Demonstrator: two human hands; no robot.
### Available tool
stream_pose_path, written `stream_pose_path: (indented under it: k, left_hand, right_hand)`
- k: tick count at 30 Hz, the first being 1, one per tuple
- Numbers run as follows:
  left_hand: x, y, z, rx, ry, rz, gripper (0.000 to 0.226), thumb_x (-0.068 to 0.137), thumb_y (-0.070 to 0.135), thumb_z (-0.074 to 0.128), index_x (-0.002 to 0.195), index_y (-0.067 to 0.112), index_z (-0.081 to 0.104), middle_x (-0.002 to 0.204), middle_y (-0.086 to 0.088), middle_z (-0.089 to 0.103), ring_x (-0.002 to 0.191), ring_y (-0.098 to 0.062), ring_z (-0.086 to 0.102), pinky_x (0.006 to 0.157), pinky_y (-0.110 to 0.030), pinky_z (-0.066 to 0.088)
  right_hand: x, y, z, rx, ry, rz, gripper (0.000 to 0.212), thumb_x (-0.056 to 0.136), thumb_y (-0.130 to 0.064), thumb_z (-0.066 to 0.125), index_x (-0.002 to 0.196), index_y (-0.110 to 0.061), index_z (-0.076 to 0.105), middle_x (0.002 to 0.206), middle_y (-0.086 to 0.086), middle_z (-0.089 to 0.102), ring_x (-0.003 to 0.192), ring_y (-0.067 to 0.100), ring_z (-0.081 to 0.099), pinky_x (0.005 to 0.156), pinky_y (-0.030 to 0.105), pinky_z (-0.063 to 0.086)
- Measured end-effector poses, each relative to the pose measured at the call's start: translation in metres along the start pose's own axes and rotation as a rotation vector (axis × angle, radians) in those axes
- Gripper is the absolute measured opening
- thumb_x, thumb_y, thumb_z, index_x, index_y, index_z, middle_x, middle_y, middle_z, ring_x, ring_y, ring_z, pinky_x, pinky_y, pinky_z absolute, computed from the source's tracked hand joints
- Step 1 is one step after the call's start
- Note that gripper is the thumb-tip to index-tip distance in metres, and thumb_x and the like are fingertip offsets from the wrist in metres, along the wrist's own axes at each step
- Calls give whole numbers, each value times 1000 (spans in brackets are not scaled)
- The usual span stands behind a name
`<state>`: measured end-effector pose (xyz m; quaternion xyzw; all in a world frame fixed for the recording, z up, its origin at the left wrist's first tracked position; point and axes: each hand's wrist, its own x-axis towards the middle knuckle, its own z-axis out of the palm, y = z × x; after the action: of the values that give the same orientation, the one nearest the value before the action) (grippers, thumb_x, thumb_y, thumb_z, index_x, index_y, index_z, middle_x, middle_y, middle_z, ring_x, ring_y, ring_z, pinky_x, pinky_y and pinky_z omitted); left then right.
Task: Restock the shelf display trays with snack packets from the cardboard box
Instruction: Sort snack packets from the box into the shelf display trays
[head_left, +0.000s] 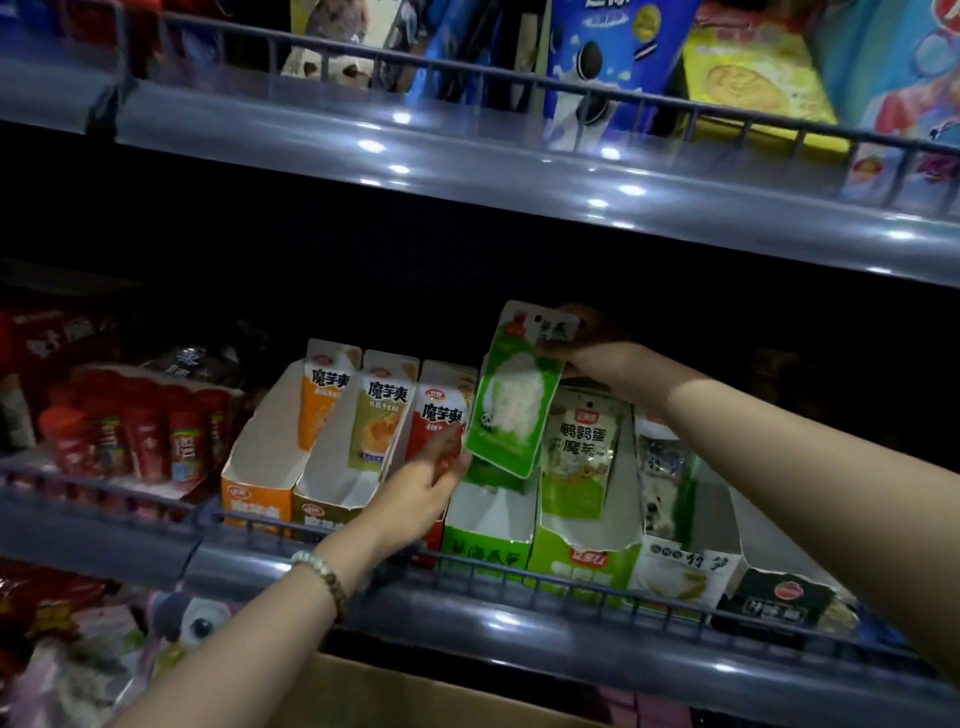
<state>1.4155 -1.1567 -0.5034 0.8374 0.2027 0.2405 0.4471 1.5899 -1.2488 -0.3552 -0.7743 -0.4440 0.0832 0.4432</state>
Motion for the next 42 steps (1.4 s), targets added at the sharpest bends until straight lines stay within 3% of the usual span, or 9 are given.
stream_pose_path:
  k: [7,13,18,23,27,29,31,35,42]
  left_hand:
    - [5,-16,0,34,-9,21,55,96,27,50,137,55,25,138,9,48,122,-11,49,103,-35,43]
    - [5,-19,2,47,-2,20,54,96,28,50,140,50,27,118,14,54,102,-16,56,97,-41,46]
    - [4,-17,1,58,1,37,53,92,36,49,120,74,23,128,12,57,100,-23,60,95,-46,47]
    - [2,-14,2,59,4,-2,53,96,30,50,135,58,26,133,8,55,94,-20,58,92,-45,49]
    - [-3,-2,1,153,34,-23,55,96,31,49,143,46,24,109,9,61,83,-26,62,83,-46,54]
    - [-12,10,2,281,46,42,56,96,34,50,145,39,23,96,7,56,80,-17,56,79,-43,53]
    - [-25,21,2,424,70,112,54,94,44,48,143,31,29,95,2,57,87,-14,57,76,-31,50]
    - [-61,29,1,522,56,162,74,87,65,36,148,25,24,150,3,33,138,-14,29,112,-32,26]
    - [-157,-2,7,568,-71,137,85,76,78,23,148,35,21,155,11,22,143,-10,18,115,-32,17]
  right_hand:
    - [26,14,19,-308,-30,-61,42,83,-8,68,123,-5,55,117,12,59,109,24,56,81,24,42]
    - [27,32,27,-658,-129,-113,25,91,-17,58,115,-12,61,120,11,61,112,28,56,97,41,44]
    - [25,42,28,-699,-44,-169,27,90,-19,58,116,-17,63,120,8,63,113,29,56,97,40,43]
    - [18,53,25,-648,10,-214,38,86,-19,63,123,-20,57,123,9,59,114,30,54,94,38,46]
    - [-10,52,23,-552,2,-195,44,91,-34,58,132,-22,49,114,5,61,103,25,59,80,28,46]
    - [-30,51,22,-547,0,-191,48,91,-41,55,135,-24,46,125,5,58,113,24,56,90,31,46]
    - [-58,50,22,-542,-25,-213,53,92,-43,53,141,-27,40,145,3,42,131,23,41,106,33,35]
    - [-127,51,22,-455,-122,-249,57,93,-44,51,144,-28,32,153,-1,30,139,18,30,115,34,26]
    - [-235,88,48,-274,-263,-197,53,93,-40,53,142,-30,37,152,-11,27,140,4,22,114,23,20]
